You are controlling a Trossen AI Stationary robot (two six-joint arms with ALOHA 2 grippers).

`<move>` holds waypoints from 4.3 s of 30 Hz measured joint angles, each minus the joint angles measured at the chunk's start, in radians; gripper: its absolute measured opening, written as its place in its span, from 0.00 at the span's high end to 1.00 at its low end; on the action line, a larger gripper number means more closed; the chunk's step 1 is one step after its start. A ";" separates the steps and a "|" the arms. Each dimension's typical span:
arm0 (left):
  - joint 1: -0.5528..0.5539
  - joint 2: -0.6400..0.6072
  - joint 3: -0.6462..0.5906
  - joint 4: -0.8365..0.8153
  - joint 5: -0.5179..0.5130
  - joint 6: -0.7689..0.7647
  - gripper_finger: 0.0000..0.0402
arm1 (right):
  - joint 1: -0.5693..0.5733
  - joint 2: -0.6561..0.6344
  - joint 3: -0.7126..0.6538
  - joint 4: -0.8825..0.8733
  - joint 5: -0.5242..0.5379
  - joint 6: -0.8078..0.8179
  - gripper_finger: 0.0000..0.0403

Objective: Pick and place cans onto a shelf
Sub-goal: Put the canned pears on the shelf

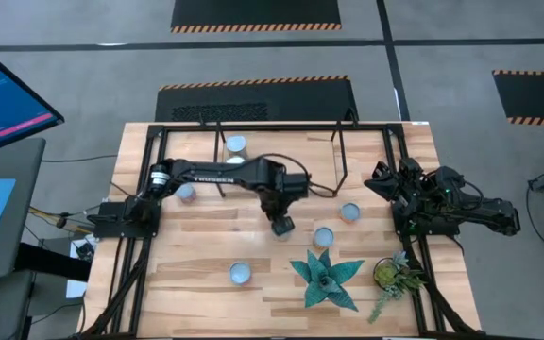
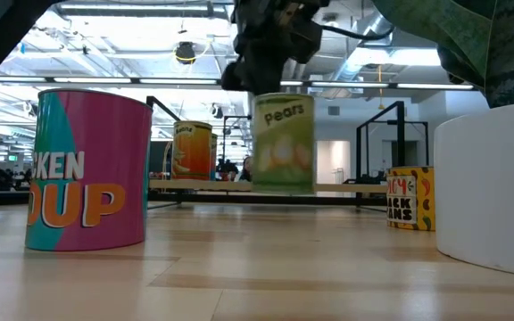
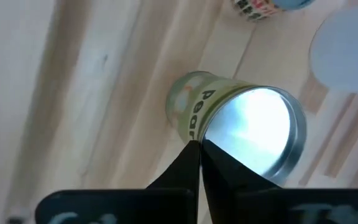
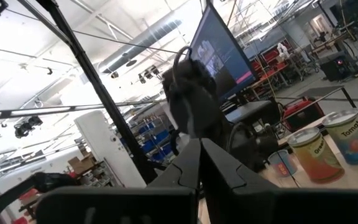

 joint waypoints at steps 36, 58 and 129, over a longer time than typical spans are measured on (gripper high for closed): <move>0.467 -0.003 0.155 -0.115 -0.169 0.387 1.00 | -0.099 0.000 0.000 -0.010 0.008 -0.001 0.91; 0.474 0.046 0.155 -0.126 -0.221 0.406 1.00 | -0.111 0.000 0.000 -0.011 0.005 -0.002 0.91; 0.320 -0.067 -0.074 0.036 -0.227 0.459 0.82 | -0.098 -0.002 0.000 -0.021 -0.019 -0.001 0.91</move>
